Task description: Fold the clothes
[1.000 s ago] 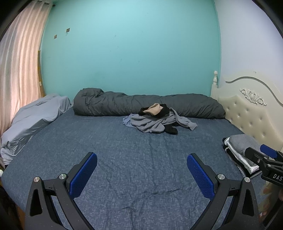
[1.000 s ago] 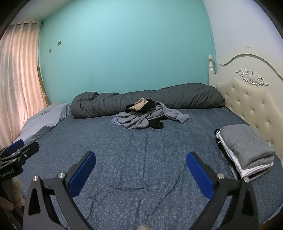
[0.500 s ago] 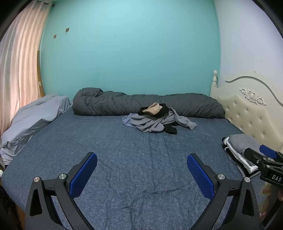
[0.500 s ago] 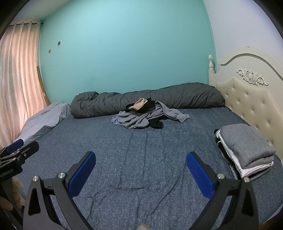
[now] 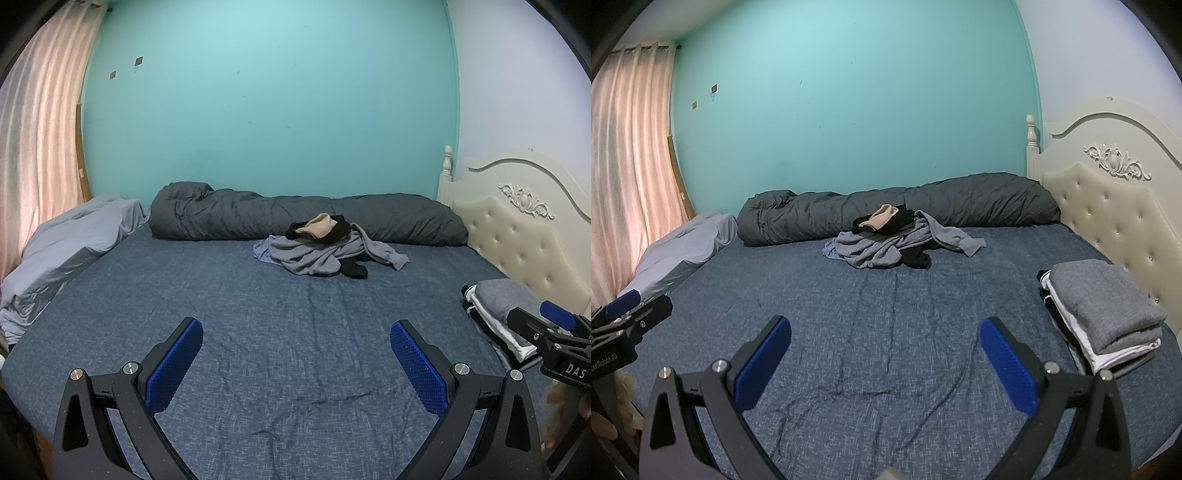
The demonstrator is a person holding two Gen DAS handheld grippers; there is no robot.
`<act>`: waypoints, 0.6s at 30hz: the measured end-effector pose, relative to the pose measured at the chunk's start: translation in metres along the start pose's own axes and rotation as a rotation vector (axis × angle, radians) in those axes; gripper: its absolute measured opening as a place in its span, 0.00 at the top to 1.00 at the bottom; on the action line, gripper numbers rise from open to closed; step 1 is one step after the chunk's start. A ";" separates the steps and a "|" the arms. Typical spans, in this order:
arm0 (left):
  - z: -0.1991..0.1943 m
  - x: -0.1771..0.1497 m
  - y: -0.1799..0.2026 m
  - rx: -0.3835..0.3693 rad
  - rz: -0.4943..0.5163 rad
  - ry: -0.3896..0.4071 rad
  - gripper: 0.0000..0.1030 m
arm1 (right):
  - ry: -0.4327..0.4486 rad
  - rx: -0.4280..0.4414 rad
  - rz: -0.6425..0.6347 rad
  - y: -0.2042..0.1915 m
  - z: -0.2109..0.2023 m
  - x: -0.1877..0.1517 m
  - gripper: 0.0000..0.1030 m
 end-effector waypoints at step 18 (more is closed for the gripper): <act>0.007 0.003 0.000 0.005 -0.001 -0.007 0.00 | -0.008 -0.004 0.003 0.004 0.006 0.004 0.00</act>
Point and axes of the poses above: each gripper's, at about its wrist camera, not at the fingertips, and z roughly the way its jaws point, y to its right, x to its top, the point moved 1 cm from there along z, roughly the way its jaws point, and after that the axes turned 6 degrees about -x, right-handed, at the moved point
